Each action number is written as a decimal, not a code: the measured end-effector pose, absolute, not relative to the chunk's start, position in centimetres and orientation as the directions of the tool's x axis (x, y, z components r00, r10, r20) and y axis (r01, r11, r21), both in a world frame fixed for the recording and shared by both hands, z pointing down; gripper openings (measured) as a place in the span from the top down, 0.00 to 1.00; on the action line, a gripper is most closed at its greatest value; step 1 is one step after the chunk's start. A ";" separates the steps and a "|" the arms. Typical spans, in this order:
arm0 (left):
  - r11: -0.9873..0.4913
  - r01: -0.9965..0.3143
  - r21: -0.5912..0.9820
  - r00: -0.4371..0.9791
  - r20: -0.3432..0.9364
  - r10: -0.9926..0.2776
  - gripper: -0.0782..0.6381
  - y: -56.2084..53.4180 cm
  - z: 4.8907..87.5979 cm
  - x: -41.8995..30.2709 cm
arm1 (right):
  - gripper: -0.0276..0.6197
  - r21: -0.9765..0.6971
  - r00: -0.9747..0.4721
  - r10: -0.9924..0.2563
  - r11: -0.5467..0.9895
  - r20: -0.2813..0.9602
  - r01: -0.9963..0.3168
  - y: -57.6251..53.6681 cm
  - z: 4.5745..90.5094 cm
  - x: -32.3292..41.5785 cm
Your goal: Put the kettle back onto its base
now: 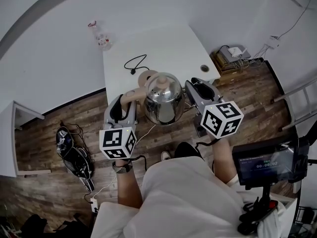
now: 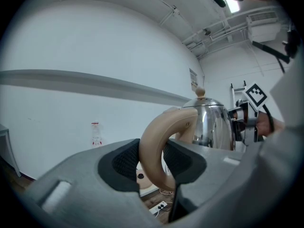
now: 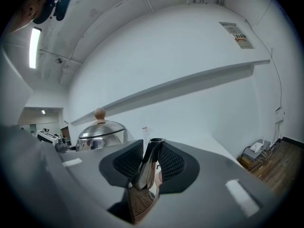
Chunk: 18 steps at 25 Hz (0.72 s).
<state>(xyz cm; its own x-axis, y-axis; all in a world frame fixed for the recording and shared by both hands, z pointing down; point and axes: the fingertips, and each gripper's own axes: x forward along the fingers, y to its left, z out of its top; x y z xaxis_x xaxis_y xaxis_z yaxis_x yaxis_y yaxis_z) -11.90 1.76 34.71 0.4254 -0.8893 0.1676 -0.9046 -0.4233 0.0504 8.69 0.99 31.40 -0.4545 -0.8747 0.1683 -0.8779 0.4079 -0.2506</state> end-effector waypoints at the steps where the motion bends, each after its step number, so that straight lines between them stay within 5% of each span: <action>1: -0.427 -0.903 0.052 0.429 0.169 -0.887 0.67 1.6 34.7 -12.0 | 0.81 -0.252 -0.451 -0.877 0.404 0.168 -0.880 0.8 31.3 8.6; 18: -0.379 -0.923 0.067 0.385 0.206 -0.900 0.67 -3.7 37.1 -14.6 | 0.83 -0.290 -0.478 -0.857 0.415 0.194 -0.862 -5.9 33.6 6.0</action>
<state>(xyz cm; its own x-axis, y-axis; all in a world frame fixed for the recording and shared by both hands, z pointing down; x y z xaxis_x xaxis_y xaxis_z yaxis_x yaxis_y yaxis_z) -14.61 -3.75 37.13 0.3846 -0.8997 0.2065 -0.9229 -0.3792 0.0668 5.95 -5.86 33.60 -0.4777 -0.8568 0.1942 -0.8624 0.4151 -0.2898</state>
